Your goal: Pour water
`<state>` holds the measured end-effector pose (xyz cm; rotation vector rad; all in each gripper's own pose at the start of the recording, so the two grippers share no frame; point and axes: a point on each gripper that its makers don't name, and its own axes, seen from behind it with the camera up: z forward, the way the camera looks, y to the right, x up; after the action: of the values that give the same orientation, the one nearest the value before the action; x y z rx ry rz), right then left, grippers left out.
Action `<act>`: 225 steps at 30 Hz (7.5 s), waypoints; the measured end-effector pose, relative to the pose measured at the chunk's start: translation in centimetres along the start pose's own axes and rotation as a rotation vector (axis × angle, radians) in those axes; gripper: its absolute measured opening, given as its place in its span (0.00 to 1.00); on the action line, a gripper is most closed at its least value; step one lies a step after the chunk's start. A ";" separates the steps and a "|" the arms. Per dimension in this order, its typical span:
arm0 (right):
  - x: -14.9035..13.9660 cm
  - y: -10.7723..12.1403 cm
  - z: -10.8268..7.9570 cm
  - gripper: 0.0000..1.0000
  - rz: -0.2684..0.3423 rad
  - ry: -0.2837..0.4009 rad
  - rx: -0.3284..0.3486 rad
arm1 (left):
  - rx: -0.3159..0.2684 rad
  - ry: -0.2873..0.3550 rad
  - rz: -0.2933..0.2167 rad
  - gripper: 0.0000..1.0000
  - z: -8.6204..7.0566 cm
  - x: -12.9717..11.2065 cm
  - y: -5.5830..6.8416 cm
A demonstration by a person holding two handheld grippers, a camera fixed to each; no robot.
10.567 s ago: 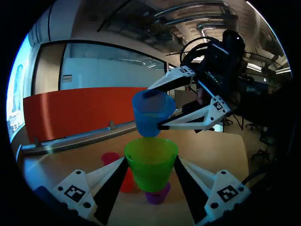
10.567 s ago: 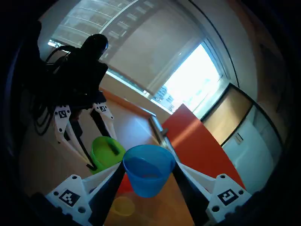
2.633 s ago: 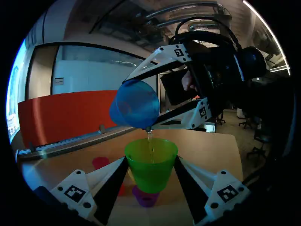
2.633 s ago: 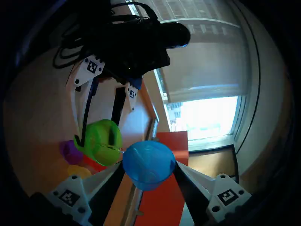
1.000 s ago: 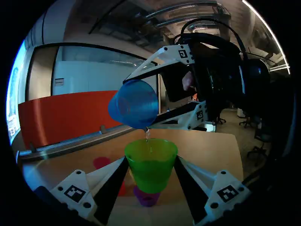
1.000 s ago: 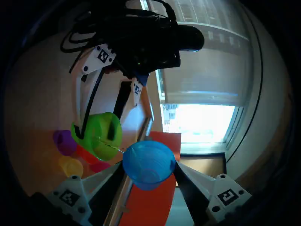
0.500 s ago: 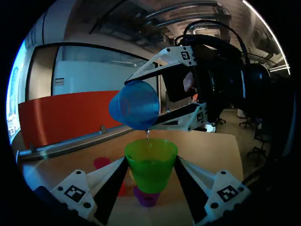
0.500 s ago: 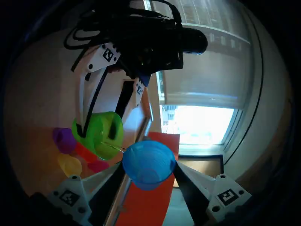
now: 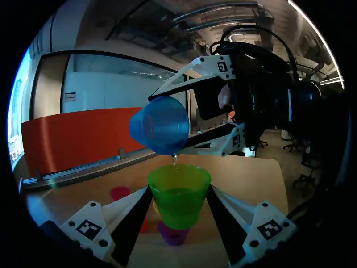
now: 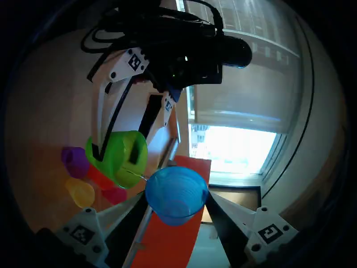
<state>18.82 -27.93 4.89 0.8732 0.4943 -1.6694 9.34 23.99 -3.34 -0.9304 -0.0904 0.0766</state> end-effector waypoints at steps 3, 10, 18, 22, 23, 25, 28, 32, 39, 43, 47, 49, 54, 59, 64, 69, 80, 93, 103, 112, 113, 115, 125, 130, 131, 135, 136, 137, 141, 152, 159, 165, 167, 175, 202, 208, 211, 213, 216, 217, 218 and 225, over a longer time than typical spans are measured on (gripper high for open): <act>0.1 0.0 0.0 0.91 -0.005 0.001 -0.001 | 0.001 0.001 0.001 0.85 0.0 0.1 0.0; 0.3 -0.1 0.1 0.91 -0.008 0.004 -0.006 | -0.001 0.002 -0.002 0.85 0.0 0.1 0.0; 0.5 -0.5 0.1 0.91 -0.035 0.000 -0.005 | 0.001 0.002 -0.002 0.84 -0.1 0.1 -0.1; 0.6 -0.8 0.1 0.91 -0.048 -0.004 0.000 | 0.000 0.002 -0.002 0.85 -0.1 0.2 -0.1; 0.6 -0.8 0.1 0.91 -0.051 -0.006 0.000 | 0.000 0.003 -0.002 0.85 -0.1 0.2 -0.1; 0.7 -0.9 0.1 0.91 -0.056 -0.006 0.001 | 0.001 0.003 -0.001 0.84 -0.1 0.2 -0.1; 0.9 -1.0 0.1 0.91 -0.065 -0.004 0.003 | 0.002 0.003 -0.002 0.85 -0.1 0.2 -0.1; 1.0 -1.2 0.2 0.91 -0.074 -0.004 0.004 | 0.004 0.003 -0.005 0.85 -0.1 0.0 -0.2; 1.0 -1.4 0.4 0.91 -0.089 -0.006 0.007 | 0.007 0.002 -0.005 0.85 -0.2 -0.1 -0.3; 0.9 -1.5 0.4 0.91 -0.095 -0.006 0.008 | 0.006 0.003 -0.006 0.85 -0.2 0.0 -0.3; 0.9 -1.4 0.4 0.91 -0.082 0.001 0.005 | 0.006 0.003 -0.006 0.85 -0.2 -0.1 -0.3; 0.9 -1.3 0.3 0.91 -0.070 0.005 0.003 | 0.007 0.002 -0.006 0.84 -0.3 -0.1 -0.3; 1.0 -0.9 0.1 0.91 -0.009 0.025 -0.006 | 0.011 0.002 -0.006 0.84 -0.3 -0.1 -0.4; 0.8 -0.5 -0.1 0.91 0.120 0.051 -0.022 | 0.015 0.000 -0.006 0.85 -0.3 -0.2 -0.5; 0.4 -0.3 -0.6 0.91 0.277 0.070 -0.033 | 0.021 -0.002 -0.005 0.85 -0.3 -0.2 -0.6; 0.1 -0.6 -0.9 0.91 0.451 0.088 -0.040 | 0.026 -0.001 -0.005 0.84 -0.4 -0.2 -0.8; -0.5 -2.3 -0.7 0.91 0.830 0.108 -0.039 | 0.037 -0.007 -0.006 0.84 -0.5 -0.3 -1.4; -0.5 -3.4 -1.4 0.91 1.208 0.134 -0.010 | 0.053 -0.008 -0.011 0.85 -0.6 -0.6 -2.3; -1.2 -5.0 -1.9 0.91 1.313 0.092 0.010 | 0.078 -0.013 -0.016 0.84 -0.9 -1.3 -3.5; -2.6 -7.4 -2.7 0.91 1.359 0.045 0.011 | 0.102 -0.032 -0.034 0.85 -1.0 -2.8 -4.9; -2.7 -7.7 -2.9 0.91 1.363 0.039 0.011 | 0.103 -0.034 -0.036 0.85 -1.0 -3.0 -5.1; -3.0 -8.4 -3.1 0.91 1.371 0.028 0.013 | 0.105 -0.037 -0.037 0.84 -0.9 -3.3 -5.3; -4.3 -11.7 -4.2 0.91 1.407 -0.019 0.021 | 0.111 -0.031 -0.040 0.85 -1.0 -4.5 -5.9; -4.9 -13.5 -4.5 0.91 1.434 -0.041 0.025 | 0.115 -0.044 -0.041 0.85 -1.1 -5.7 -6.2; -5.0 -13.9 -4.6 0.91 1.439 -0.045 0.027 | 0.117 -0.049 -0.039 0.85 -1.1 -6.0 -6.3; -5.4 -15.5 -4.6 0.91 1.451 -0.063 0.038 | 0.124 -0.074 -0.032 0.85 -1.2 -7.2 -6.6; -5.4 -15.9 -4.7 0.91 1.453 -0.067 0.041 | 0.124 -0.079 -0.031 0.85 -1.2 -7.4 -6.6; -5.5 -16.2 -4.7 0.91 1.455 -0.070 0.043 | 0.125 -0.084 -0.030 0.85 -1.2 -7.6 -6.6; -5.6 -17.6 -4.7 0.91 1.472 -0.083 0.056 | 0.124 -0.106 -0.032 0.85 -1.3 -8.5 -6.7; -5.4 -21.2 -4.9 0.91 1.502 -0.114 0.113 | 0.128 -0.187 -0.018 0.84 -1.5 -10.9 -7.3; -5.3 -23.1 -5.2 0.91 1.504 -0.139 0.163 | 0.115 -0.247 0.002 0.85 -1.3 -12.3 -7.0; -5.3 -24.5 -5.4 0.91 1.499 -0.160 0.205 | 0.105 -0.294 0.022 0.84 -1.2 -13.2 -6.9; -5.2 -25.0 -5.5 0.91 1.499 -0.167 0.222 | 0.100 -0.308 0.026 0.85 -1.2 -13.5 -6.8; -4.9 -26.8 -5.5 0.91 1.499 -0.191 0.293 | 0.084 -0.360 0.040 0.84 -1.2 -14.6 -6.5; -4.2 -30.7 -4.9 0.92 1.511 -0.239 0.426 | 0.059 -0.465 0.043 0.84 -1.1 -17.3 -6.5; -4.3 -31.0 -4.8 0.92 1.527 -0.239 0.418 | 0.057 -0.468 0.038 0.85 -1.0 -17.6 -6.5; -4.3 -31.1 -4.9 0.92 1.535 -0.237 0.416 | 0.054 -0.472 0.038 0.85 -0.9 -17.9 -6.4; -4.3 -31.2 -5.0 0.92 1.538 -0.237 0.416 | 0.054 -0.474 0.039 0.84 -0.9 -18.0 -6.4; -4.3 -31.3 -5.2 0.92 1.540 -0.240 0.419 | 0.055 -0.473 0.038 0.85 -0.9 -18.0 -6.4; -4.4 -31.3 -5.3 0.92 1.539 -0.242 0.420 | 0.056 -0.472 0.035 0.85 -0.9 -18.0 -6.4; -4.4 -31.3 -5.4 0.92 1.539 -0.243 0.421 | 0.056 -0.472 0.033 0.85 -0.9 -18.0 -6.4; -4.3 -31.8 -5.8 0.92 1.528 -0.256 0.432 | 0.060 -0.471 0.031 0.85 -1.0 -18.0 -6.5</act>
<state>-9.37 -12.10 0.66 0.9100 -0.6576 -0.4038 -8.31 17.47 0.48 -0.8398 -0.5073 0.3254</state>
